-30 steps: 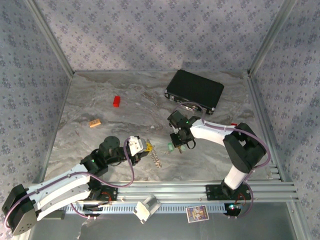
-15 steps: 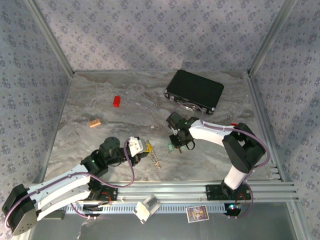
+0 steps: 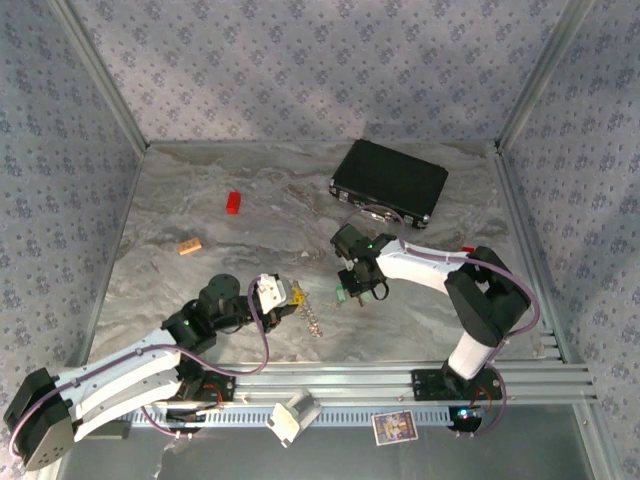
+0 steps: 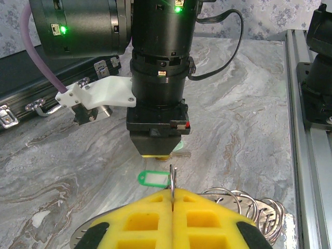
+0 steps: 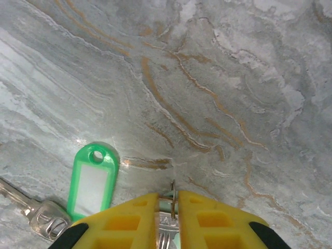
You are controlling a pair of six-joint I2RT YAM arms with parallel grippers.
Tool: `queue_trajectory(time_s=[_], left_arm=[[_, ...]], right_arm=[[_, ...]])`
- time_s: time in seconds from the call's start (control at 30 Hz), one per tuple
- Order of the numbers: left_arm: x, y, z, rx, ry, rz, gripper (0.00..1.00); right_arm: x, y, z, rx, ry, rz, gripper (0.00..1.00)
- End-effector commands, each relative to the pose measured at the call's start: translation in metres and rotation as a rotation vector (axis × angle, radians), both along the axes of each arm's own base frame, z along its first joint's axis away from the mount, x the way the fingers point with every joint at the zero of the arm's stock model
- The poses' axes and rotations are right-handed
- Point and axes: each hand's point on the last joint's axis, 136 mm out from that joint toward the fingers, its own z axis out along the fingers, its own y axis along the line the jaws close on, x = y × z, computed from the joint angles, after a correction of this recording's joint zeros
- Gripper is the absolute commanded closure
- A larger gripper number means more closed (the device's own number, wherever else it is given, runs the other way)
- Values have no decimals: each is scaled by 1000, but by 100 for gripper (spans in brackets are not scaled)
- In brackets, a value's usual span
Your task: Put the keys on the keyring
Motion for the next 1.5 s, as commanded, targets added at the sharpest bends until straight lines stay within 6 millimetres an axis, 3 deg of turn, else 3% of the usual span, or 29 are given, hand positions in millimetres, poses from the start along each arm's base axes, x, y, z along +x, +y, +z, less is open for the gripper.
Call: queue_trajectory(time_s=[0.0,0.53,0.8,1.47], left_arm=[[-3,-4,17,-56,-35,-22,100],[-4,-4,18,-57,-37,-26,100],[-4,-4,17,-55,-37,-25,100],[-4,-3,18,-56,-39,-25,100]], right_arm=[[0,-2,0,-32,7,-5,84],[1,-2,1,-37,0,-6,96],[-1,-5,4,-50,3,-5,85],[-2,-4,1,-67,8,0,87]])
